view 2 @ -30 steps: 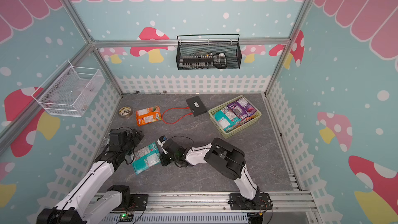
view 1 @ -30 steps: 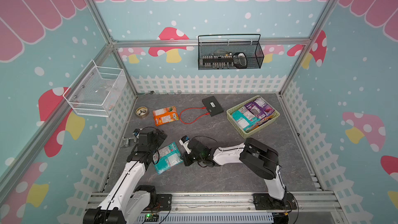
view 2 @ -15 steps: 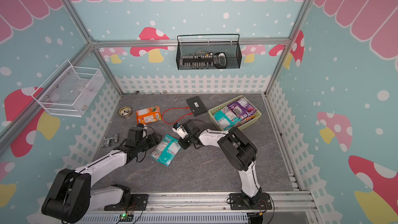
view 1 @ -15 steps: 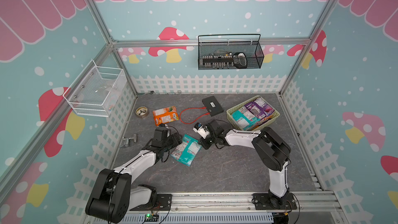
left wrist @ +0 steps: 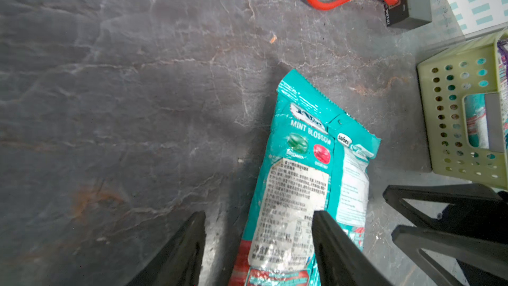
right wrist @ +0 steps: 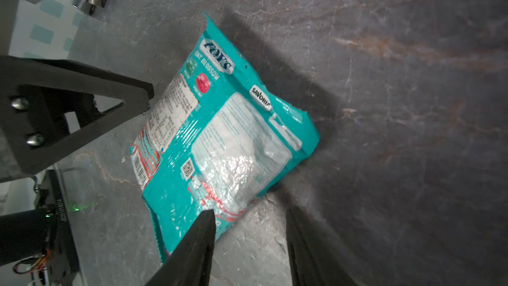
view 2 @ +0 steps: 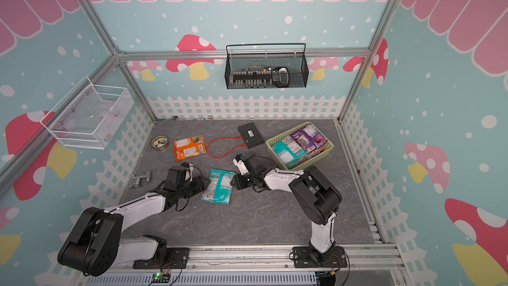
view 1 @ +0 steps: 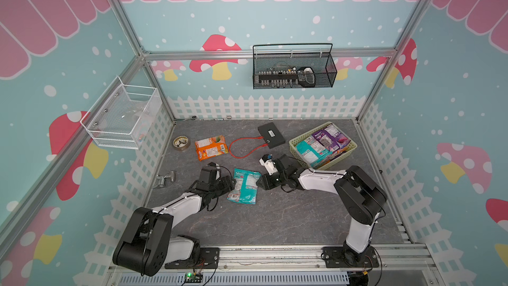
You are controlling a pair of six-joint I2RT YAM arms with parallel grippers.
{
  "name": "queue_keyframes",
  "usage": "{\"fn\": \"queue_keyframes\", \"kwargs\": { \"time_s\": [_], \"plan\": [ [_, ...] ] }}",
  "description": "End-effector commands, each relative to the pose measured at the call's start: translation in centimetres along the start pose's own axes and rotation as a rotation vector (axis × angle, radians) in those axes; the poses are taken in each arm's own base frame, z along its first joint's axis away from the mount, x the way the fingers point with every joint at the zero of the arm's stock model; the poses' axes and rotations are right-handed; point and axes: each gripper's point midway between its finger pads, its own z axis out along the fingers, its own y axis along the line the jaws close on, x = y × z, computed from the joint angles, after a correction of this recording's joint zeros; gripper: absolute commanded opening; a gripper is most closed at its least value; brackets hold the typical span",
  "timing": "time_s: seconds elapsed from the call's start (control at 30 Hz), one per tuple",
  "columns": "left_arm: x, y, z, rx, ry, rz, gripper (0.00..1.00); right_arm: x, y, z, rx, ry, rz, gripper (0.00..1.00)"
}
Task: Put the candies in the basket
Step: Move the candy to the center of the board, then pick up the candy at the center of the board.
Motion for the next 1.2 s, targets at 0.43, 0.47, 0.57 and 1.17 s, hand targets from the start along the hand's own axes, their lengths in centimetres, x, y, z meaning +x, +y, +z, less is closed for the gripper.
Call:
{"fn": "queue_keyframes", "kwargs": {
  "time_s": [0.43, 0.47, 0.57, 1.17],
  "plan": [
    [3.0, -0.1, 1.0, 0.053, 0.09, -0.016, 0.65, 1.2, 0.5, 3.6, -0.036, -0.053, 0.266, 0.46],
    [3.1, -0.1, 1.0, 0.052, 0.092, -0.017, 0.65, 1.4, 0.3, 3.5, -0.028, -0.057, 0.276, 0.46],
    [3.5, 0.0, 0.9, 0.048, 0.092, -0.024, 0.65, 1.4, -0.1, 2.8, 0.006, -0.1, 0.299, 0.46],
    [4.7, -0.4, 0.7, 0.064, 0.111, -0.039, 0.64, 2.1, 0.9, 4.4, -0.053, -0.115, 0.293, 0.34]
  ]
}}
